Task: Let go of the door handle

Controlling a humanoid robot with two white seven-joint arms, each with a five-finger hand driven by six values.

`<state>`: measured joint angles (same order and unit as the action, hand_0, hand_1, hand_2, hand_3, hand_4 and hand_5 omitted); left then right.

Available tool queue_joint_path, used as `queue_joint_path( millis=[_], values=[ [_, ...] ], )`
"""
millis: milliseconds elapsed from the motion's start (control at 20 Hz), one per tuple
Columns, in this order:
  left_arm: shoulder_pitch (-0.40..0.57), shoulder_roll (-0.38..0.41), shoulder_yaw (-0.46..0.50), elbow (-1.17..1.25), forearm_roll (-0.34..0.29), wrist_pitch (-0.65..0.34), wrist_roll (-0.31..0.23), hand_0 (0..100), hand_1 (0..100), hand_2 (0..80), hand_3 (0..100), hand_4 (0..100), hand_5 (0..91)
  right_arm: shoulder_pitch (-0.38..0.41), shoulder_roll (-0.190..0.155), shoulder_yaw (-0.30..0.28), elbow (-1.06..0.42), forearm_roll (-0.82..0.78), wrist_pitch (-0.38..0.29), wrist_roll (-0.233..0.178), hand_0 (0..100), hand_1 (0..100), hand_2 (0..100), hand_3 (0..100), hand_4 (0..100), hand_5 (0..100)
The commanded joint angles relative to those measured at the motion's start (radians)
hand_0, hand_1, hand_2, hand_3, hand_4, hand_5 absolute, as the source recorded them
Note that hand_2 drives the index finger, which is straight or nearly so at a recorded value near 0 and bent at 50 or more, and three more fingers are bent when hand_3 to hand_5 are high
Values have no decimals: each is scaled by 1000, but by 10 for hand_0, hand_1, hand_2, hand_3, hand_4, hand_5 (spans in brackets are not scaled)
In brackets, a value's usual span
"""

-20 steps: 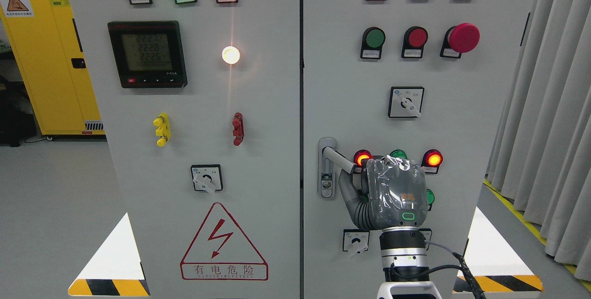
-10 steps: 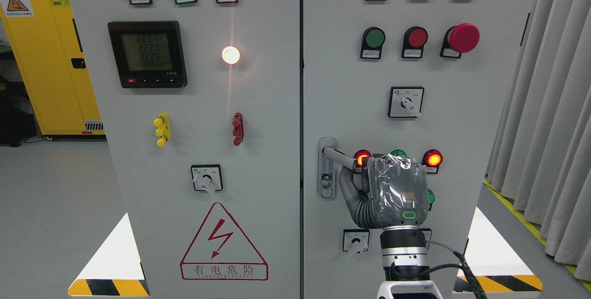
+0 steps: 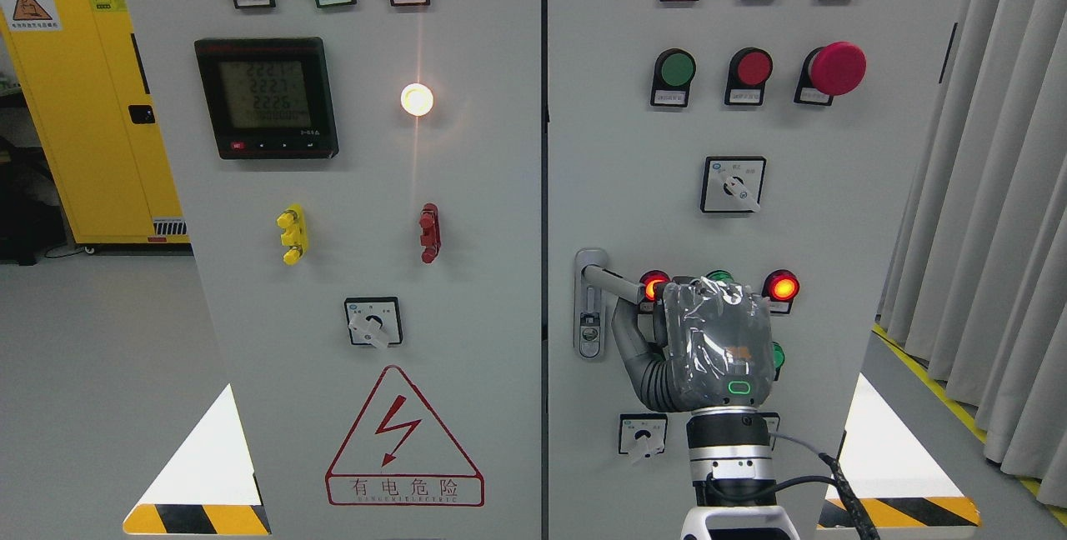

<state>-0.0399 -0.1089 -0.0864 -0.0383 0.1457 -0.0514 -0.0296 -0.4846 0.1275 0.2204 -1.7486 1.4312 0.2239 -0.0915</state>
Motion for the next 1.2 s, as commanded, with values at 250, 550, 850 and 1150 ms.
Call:
queue_joint_path(
  millis=[250,550,850,1150],
  values=[
    [0,0,0,0,0,1,0,120,556,0,0,0,0,-5,0,-4,0,0,0,-1,633,338,1000,1000,1000,1000],
    [0,0,0,0,0,1,0,120,556,0,0,0,0,-5,0,-6,0,0,0,-1,630,339,1000,1000,1000,1000],
    [0,0,0,0,0,1,0,120,556,0,0,0,0,6,0,-4,0,0,0,-2,625,339,1000,1000,1000,1000],
    [0,0,0,0,0,-1,0,120,556,0,0,0,0,55,0,-4,-38,0,-3,-21,623,340,1000,1000,1000,1000]
  ],
)
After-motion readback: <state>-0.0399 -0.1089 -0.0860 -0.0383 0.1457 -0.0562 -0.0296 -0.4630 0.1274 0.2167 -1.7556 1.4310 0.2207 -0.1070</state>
